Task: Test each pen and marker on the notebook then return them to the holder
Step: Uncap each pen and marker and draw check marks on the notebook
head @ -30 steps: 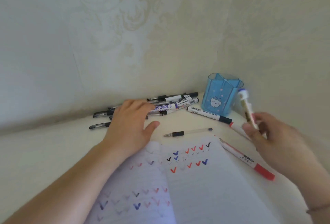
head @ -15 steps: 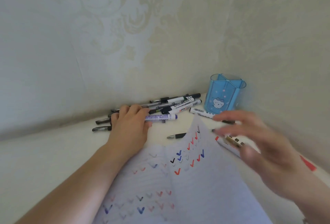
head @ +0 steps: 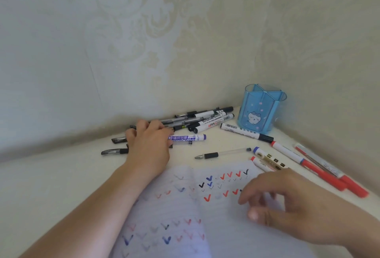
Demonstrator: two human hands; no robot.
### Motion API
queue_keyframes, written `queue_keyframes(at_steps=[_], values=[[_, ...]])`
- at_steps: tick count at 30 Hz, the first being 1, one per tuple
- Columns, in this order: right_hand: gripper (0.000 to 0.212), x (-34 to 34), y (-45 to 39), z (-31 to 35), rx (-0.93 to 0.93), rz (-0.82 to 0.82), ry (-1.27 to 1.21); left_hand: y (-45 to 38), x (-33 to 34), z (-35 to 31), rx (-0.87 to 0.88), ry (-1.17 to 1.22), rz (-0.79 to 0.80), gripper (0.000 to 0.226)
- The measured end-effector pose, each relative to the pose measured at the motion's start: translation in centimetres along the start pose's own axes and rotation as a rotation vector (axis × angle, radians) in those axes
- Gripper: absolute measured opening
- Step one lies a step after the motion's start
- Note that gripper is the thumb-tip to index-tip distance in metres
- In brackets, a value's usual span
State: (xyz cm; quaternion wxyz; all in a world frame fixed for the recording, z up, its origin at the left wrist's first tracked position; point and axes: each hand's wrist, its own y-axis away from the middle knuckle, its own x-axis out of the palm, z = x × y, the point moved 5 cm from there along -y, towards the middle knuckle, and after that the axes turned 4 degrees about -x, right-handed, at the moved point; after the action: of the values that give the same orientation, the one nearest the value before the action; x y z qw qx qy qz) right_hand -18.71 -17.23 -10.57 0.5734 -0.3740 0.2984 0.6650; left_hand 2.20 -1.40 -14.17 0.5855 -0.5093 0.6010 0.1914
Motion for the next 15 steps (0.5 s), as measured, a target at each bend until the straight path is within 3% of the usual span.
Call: queue_keyframes(at_steps=[4, 7, 9, 12, 15], values=[[0.035, 1.3, -0.6, 0.4, 0.025, 0.053, -0.121, 0.0, -0.5, 0.1, 0.057, 0.050, -0.111, 0.020], [0.047, 1.7, -1.0, -0.3, 0.080, -0.101, -0.183, 0.3, -2.3, -0.9, 0.150, 0.148, -0.285, 0.017], [0.053, 2.1, -1.3, -0.8, 0.103, -0.215, -0.266, 1.2, -4.0, -2.9, 0.361, 0.297, -0.321, 0.020], [0.061, 1.9, -1.5, -1.1, 0.079, -0.383, -0.395, 3.5, -4.8, -6.1, 0.717, 0.509, -0.026, 0.025], [0.061, 1.2, -1.1, -0.8, 0.025, -0.527, -0.587, 5.3, -3.7, -7.5, 0.812, 0.487, 0.221, 0.031]])
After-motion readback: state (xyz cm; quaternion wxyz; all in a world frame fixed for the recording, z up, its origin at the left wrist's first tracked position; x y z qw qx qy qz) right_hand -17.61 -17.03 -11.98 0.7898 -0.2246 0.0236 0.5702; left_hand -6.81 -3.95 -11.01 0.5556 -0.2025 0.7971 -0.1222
